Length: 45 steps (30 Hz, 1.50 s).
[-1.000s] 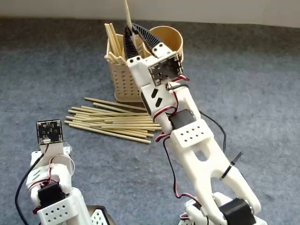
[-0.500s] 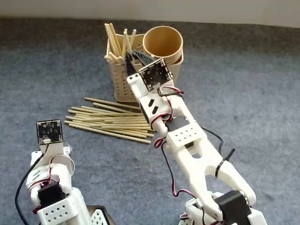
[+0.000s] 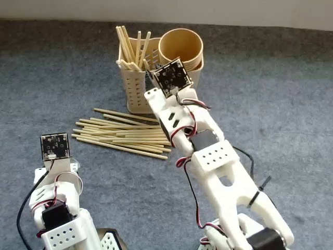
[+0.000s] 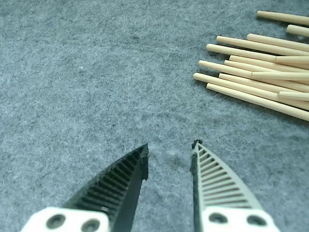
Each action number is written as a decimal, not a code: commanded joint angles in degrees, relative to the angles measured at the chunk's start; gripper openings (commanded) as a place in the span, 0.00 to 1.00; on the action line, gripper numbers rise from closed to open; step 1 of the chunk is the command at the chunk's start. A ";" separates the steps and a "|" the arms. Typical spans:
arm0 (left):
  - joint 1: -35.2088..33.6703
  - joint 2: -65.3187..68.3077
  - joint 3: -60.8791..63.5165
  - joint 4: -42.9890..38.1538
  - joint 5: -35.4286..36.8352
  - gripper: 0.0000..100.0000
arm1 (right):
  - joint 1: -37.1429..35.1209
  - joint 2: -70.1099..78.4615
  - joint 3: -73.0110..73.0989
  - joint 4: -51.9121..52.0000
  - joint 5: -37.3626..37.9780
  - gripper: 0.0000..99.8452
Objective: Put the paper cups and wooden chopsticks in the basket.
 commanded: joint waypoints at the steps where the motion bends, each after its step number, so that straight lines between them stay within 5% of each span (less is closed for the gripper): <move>1: -0.22 -0.40 1.19 -1.05 0.35 0.16 | -3.30 -9.71 -3.12 7.60 -0.35 0.10; 16: -0.22 -0.40 1.19 -0.97 0.35 0.16 | -14.73 -18.33 -0.66 29.14 0.00 0.10; 32: -0.48 -0.40 1.19 -0.79 0.35 0.16 | -12.70 9.19 0.22 28.97 0.35 0.10; 45: -0.48 -0.40 1.19 -0.79 0.35 0.16 | -11.82 27.56 -10.95 29.23 9.58 0.10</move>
